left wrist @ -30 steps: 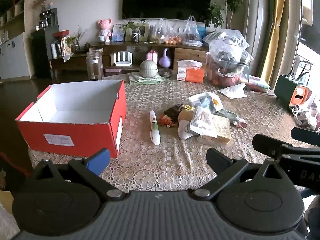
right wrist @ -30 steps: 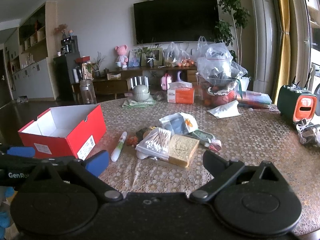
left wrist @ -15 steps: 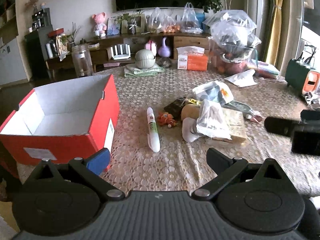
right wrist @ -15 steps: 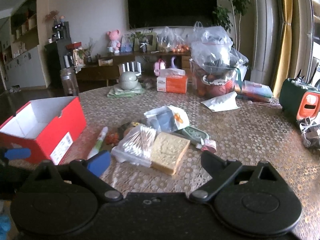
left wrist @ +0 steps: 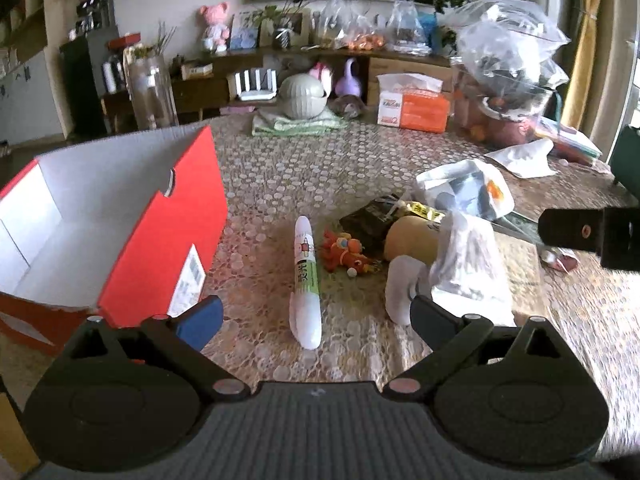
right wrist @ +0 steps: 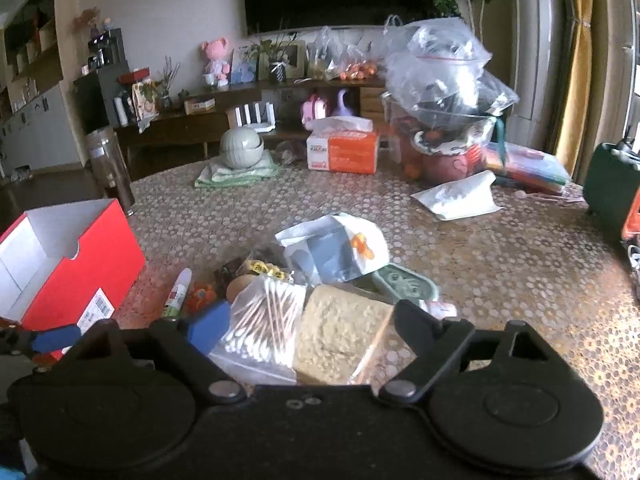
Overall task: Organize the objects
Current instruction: 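Reach the left gripper to the white-and-green tube while the right reaches the cotton swab bag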
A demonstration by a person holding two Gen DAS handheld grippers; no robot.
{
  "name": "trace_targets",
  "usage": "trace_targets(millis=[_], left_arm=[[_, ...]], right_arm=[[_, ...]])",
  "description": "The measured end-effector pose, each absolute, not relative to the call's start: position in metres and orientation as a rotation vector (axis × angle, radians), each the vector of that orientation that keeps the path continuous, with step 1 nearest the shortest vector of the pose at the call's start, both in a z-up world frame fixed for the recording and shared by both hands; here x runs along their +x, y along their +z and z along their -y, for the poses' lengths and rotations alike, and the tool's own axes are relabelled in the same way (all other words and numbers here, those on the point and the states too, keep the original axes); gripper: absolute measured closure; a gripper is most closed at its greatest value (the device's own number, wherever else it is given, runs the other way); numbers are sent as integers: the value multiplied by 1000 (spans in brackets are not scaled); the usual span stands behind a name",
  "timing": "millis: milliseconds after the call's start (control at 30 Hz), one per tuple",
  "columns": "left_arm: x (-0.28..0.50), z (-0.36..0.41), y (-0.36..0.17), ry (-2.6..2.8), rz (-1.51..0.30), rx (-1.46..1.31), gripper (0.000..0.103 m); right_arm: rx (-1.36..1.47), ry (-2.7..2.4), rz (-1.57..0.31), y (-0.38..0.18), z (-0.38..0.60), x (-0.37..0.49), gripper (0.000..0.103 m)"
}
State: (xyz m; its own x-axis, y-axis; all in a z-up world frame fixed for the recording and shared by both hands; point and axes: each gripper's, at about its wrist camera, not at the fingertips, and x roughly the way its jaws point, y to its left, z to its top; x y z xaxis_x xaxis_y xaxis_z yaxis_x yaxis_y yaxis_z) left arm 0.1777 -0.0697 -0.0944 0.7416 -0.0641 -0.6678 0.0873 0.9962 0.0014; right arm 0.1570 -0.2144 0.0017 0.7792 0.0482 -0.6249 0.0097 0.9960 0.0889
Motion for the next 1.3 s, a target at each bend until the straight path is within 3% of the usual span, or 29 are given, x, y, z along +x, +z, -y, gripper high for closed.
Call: trace_targets(millis=[133,233,367,733,800,867,1067,1300], left_arm=[[194,70,-108,-76,-774,0,15],[201,68,-117,-63,-788,-10,18],[214,62,-126,-50,-820,-42,38],[238,61,-141,-48,-843,-30,39],[240,62,-140,-53,-841,-23,41],[241,64,-140,-53,-834,-5,56],[241,63,-139,-67,-825,20,81],[243,59,-138,-95,-834,0,83]], right_arm=[[83,29,-697,-6,206,172,15],[87,37,-723,-13,202,183,17],[98,36,-750,-22,197,194,21],[137,32,-809,-42,194,215,28],[152,30,-827,-45,195,217,32],[161,30,-833,-47,195,218,35],[159,57,-832,-44,191,218,54],[174,58,-833,-39,194,218,67]])
